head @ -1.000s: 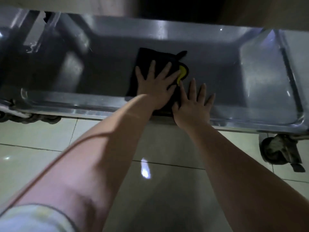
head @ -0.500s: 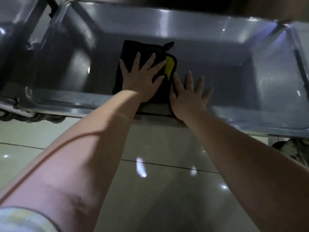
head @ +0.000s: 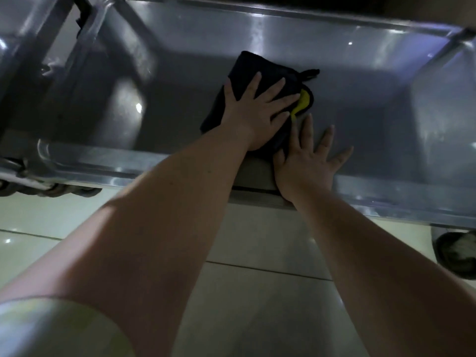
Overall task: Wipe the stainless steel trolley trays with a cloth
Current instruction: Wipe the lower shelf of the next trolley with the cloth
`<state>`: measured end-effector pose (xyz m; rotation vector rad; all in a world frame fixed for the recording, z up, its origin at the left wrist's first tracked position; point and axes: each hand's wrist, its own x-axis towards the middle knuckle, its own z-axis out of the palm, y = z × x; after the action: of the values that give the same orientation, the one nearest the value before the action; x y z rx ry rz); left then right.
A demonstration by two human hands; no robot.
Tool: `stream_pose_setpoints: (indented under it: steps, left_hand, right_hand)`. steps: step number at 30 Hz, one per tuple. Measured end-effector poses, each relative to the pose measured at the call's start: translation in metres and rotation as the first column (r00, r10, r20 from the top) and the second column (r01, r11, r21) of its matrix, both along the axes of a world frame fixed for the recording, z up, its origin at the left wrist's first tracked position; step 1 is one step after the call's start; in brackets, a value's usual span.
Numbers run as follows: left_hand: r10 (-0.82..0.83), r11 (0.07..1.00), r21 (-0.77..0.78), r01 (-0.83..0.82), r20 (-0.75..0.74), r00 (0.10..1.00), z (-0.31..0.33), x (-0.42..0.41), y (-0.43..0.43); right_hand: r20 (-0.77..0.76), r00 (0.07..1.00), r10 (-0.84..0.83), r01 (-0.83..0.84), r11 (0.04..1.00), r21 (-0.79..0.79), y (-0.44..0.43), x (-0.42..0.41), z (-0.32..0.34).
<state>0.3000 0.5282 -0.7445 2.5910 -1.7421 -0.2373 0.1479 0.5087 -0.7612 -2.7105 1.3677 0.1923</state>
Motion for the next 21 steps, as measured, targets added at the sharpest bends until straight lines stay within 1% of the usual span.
stream_pose_setpoints:
  steps: [1,3,6,9,12,13,14,15,16,18,19,21]
  left_hand:
    - [0.038,0.999,0.003,-0.038,0.001,0.999,0.001,0.011,0.007]
    - [0.165,0.986,-0.012,-0.165,-0.008,0.986,0.003,0.043,0.028]
    - [0.381,0.922,-0.062,-0.381,-0.017,0.925,0.002,0.098,0.085]
    - [0.506,0.86,-0.063,-0.506,-0.012,0.862,-0.001,0.136,0.138]
    - [0.623,0.779,-0.093,-0.62,0.007,0.782,-0.004,0.132,0.143]
    - [0.657,0.751,-0.086,-0.655,-0.004,0.754,-0.004,0.126,0.136]
    - [0.668,0.742,-0.068,-0.667,-0.013,0.744,-0.003,0.118,0.126]
    - [0.648,0.76,-0.052,-0.648,-0.013,0.761,-0.003,0.107,0.113]
    - [0.594,0.804,-0.044,-0.594,-0.01,0.805,-0.003,0.093,0.099]
    - [0.426,0.904,-0.044,-0.425,0.012,0.905,-0.005,0.054,0.069]
    - [0.34,0.94,-0.039,-0.339,0.027,0.94,-0.006,0.035,0.055]
    - [0.231,0.973,-0.018,-0.231,0.017,0.973,-0.007,0.01,0.041]
  right_hand:
    - [0.017,1.0,0.004,-0.004,1.0,0.007,0.0,0.0,0.001]
    - [0.043,0.999,0.013,-0.014,1.0,0.019,0.0,-0.001,0.004]
    - [0.051,0.998,0.029,-0.03,0.999,0.026,0.001,-0.003,0.004]
    - [0.057,0.997,0.054,-0.056,0.998,0.031,0.001,-0.001,0.007]
    - [0.082,0.961,0.263,-0.264,0.965,0.002,0.008,0.0,0.01]
    - [0.083,0.945,0.315,-0.316,0.949,-0.005,0.009,0.0,0.01]
    - [0.079,0.938,0.337,-0.338,0.941,-0.006,0.01,0.0,0.011]
    - [0.074,0.937,0.341,-0.342,0.94,-0.002,0.01,0.001,0.011]
    - [0.071,0.939,0.336,-0.337,0.942,0.006,0.01,0.001,0.011]
    - [0.063,0.946,0.318,-0.319,0.948,0.012,0.009,0.001,0.01]
    - [0.054,0.949,0.31,-0.311,0.95,0.011,0.008,0.001,0.01]
    - [0.045,0.952,0.302,-0.303,0.953,0.018,0.007,0.002,0.009]
